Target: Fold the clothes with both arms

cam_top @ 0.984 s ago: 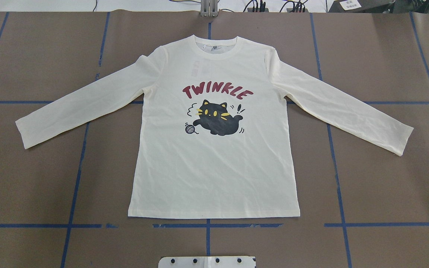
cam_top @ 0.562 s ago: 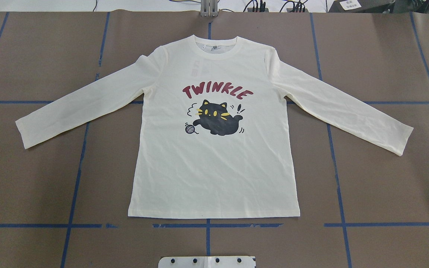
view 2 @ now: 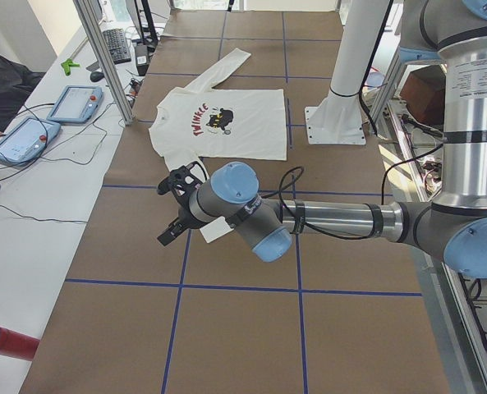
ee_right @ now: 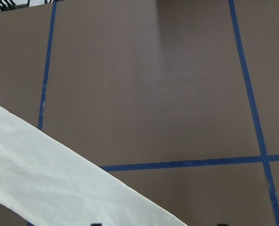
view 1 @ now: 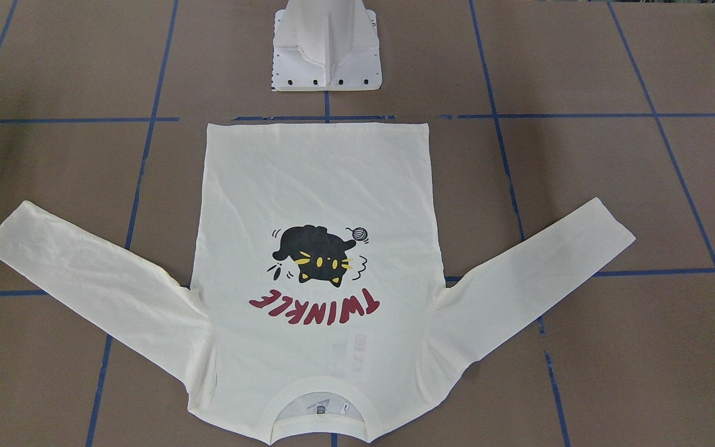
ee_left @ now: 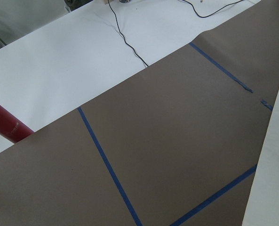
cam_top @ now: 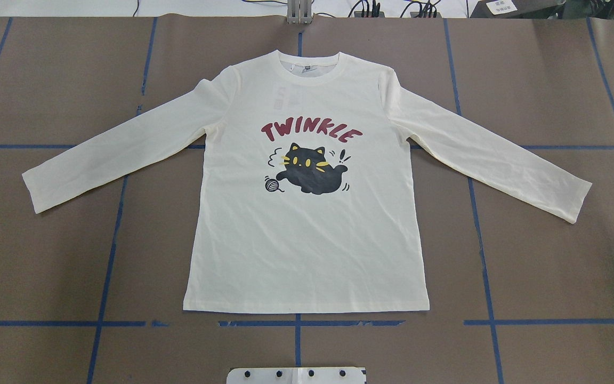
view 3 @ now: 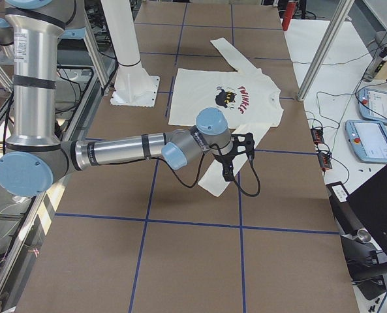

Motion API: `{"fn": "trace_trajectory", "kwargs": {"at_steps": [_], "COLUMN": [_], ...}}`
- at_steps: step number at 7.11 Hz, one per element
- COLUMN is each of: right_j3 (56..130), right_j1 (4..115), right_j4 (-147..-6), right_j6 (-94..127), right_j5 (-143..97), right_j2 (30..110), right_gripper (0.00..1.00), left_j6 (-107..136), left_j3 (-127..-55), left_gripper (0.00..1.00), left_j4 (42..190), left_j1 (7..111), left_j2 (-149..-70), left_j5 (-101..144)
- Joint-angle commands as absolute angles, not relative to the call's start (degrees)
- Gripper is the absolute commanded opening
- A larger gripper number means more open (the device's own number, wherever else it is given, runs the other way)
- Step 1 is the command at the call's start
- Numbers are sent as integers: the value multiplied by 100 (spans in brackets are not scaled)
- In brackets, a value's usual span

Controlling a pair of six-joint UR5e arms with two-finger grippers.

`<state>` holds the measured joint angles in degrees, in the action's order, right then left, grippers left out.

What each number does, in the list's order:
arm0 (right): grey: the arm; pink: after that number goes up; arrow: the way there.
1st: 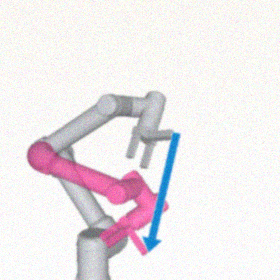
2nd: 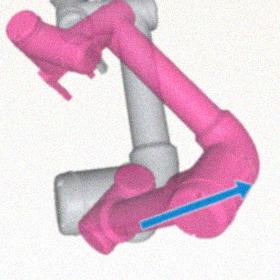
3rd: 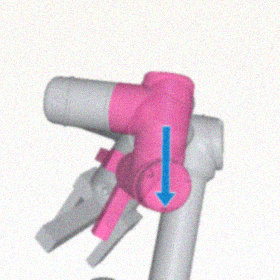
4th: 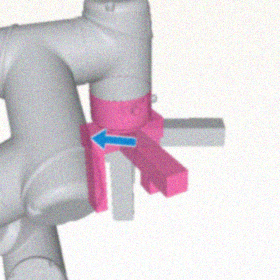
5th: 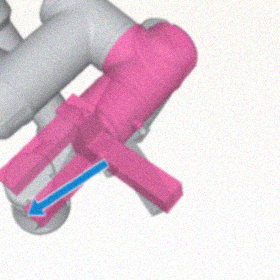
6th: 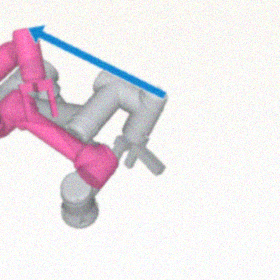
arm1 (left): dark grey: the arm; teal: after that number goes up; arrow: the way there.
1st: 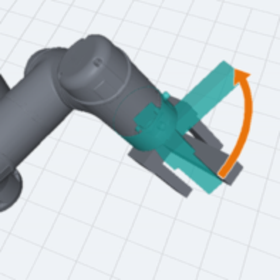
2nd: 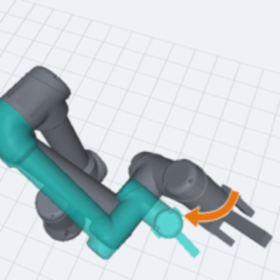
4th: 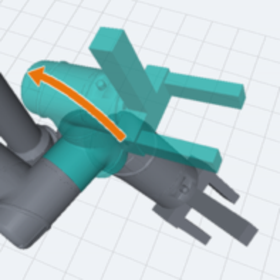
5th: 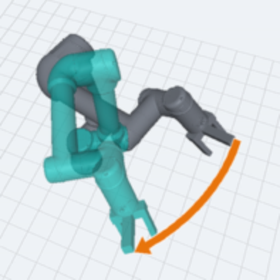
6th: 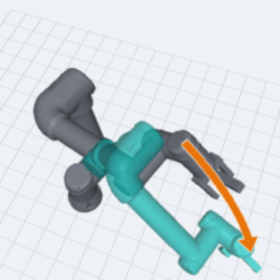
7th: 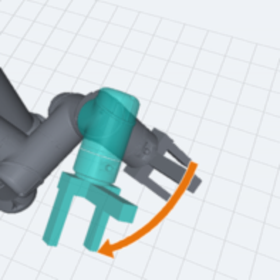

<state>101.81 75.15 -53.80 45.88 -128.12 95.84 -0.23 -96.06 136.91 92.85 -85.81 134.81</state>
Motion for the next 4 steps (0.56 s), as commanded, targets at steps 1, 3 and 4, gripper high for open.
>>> {"fn": "trace_trajectory", "kwargs": {"at_steps": [1,3,4], "right_j3": [8973,8211,8165], "right_j1": [6690,6488,6251], "right_j4": [-3264,-2471,-2470], "right_j6": [5721,5704,5713], "right_j5": [-11990,-11953,-11779], "right_j2": [9659,9659,9642], "right_gripper": [76,73,71], "left_j6": [-18,-17,-18], "left_j3": [-9598,-9606,-9598], "left_gripper": [100,100,100], "left_j4": [13772,13772,13772], "left_j1": [9290,9290,9290], "left_j2": [-8569,-8569,-8569], "left_j5": [13474,13482,13474]}}
